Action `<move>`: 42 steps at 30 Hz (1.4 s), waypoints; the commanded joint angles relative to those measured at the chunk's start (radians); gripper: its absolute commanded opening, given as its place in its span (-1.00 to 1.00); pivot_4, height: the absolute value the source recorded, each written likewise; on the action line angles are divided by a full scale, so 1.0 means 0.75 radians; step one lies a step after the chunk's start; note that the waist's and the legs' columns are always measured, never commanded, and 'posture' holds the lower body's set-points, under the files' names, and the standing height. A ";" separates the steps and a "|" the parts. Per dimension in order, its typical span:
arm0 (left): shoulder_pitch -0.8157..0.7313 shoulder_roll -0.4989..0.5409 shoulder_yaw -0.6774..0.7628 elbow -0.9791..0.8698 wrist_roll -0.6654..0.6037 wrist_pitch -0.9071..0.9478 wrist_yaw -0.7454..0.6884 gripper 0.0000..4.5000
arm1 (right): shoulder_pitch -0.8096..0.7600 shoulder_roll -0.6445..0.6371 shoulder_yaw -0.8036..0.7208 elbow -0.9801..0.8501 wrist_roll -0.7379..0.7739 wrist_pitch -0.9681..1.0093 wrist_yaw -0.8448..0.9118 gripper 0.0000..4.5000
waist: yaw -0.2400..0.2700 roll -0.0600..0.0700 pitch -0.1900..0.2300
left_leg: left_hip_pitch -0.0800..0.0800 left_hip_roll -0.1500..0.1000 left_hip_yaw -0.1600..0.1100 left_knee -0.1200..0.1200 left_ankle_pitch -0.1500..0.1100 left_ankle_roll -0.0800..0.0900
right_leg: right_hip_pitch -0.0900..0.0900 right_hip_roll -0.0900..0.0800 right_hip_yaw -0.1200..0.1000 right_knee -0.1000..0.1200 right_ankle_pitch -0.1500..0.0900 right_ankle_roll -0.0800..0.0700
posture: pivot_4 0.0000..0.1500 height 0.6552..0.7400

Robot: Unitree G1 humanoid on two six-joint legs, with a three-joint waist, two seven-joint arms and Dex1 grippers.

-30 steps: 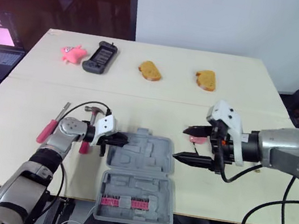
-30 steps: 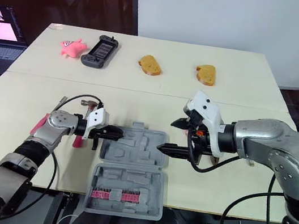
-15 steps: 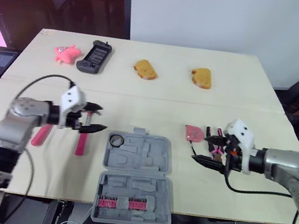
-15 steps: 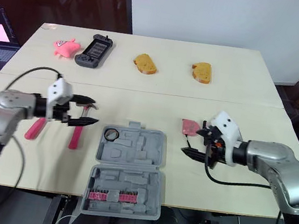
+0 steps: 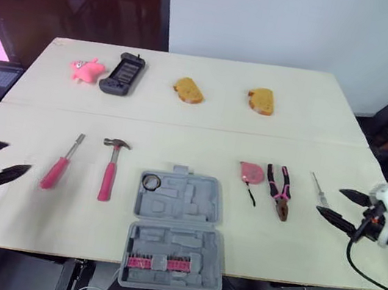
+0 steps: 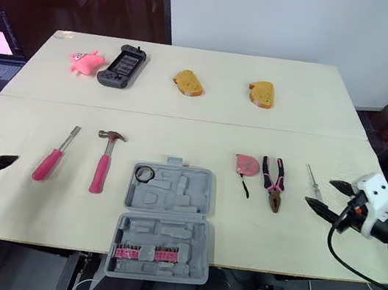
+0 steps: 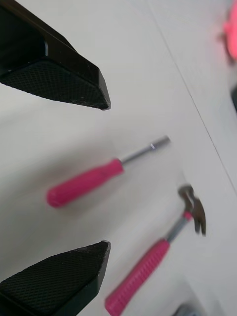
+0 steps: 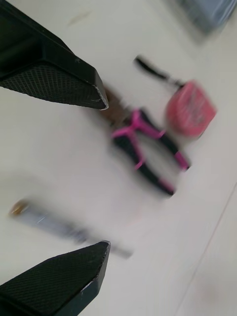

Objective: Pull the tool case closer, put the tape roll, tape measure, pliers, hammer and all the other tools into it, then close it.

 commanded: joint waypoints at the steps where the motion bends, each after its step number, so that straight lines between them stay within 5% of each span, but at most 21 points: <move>1: 0.028 0.052 0.107 0.056 -0.037 -0.061 -0.025 0.98 | -0.056 -0.005 -0.036 0.041 -0.002 -0.070 0.039 1.00 | 0.003 0.000 0.000 | 0.000 0.000 0.000 0.000 0.000 0.000 | 0.000 0.000 0.000 0.000 0.000 0.000 | 1.00 1.00; 11: 0.029 0.014 0.088 -0.113 -0.107 0.041 0.024 0.98 | -0.168 0.027 -0.017 -0.076 0.086 0.206 0.070 1.00 | 0.008 0.001 0.000 | 0.000 0.000 0.000 0.002 0.000 0.000 | 0.000 -0.001 0.000 0.000 -0.002 -0.003 | 1.00 1.00; 16: -0.041 0.025 0.053 -0.419 -0.337 0.397 0.028 0.98 | -0.141 0.030 -0.001 -0.418 0.192 0.475 0.065 1.00 | 0.009 0.001 0.000 | -0.001 0.000 -0.001 0.002 0.000 0.000 | 0.000 -0.001 0.001 0.001 -0.001 -0.002 | 1.00 1.00; 21: -0.166 0.031 -0.191 -0.765 -0.310 0.425 0.070 0.98 | -0.064 0.015 0.058 -0.872 0.236 0.678 -0.017 1.00 | 0.016 0.001 0.000 | -0.001 -0.001 -0.001 0.003 0.000 0.000 | 0.000 -0.001 0.001 0.000 0.000 0.000 | 1.00 1.00; 29: -0.393 -0.077 -0.537 -1.060 -0.256 0.485 0.265 0.98 | -0.032 0.102 0.056 -1.248 0.378 1.071 -0.331 1.00 | 0.016 0.000 0.001 | -0.002 -0.001 0.000 0.002 0.000 0.000 | 0.000 -0.002 0.001 -0.001 0.000 0.000 | 1.00 1.00; 32: -0.457 -0.057 -0.622 -1.072 -0.307 0.526 0.159 0.98 | 0.007 0.150 0.065 -1.331 0.402 1.167 -0.447 1.00 | 0.021 0.000 0.000 | -0.002 -0.001 0.000 0.003 0.000 0.000 | 0.000 -0.001 0.001 0.000 0.000 0.000 | 1.00 1.00; 42: -0.550 -0.032 -0.790 -1.177 -0.278 0.597 0.141 0.98 | -0.018 0.468 0.277 -1.220 0.095 1.142 -0.922 1.00 | 0.032 0.000 0.001 | -0.002 0.000 0.001 0.004 0.000 0.000 | 0.000 0.000 0.002 -0.001 0.000 -0.004 | 1.00 1.00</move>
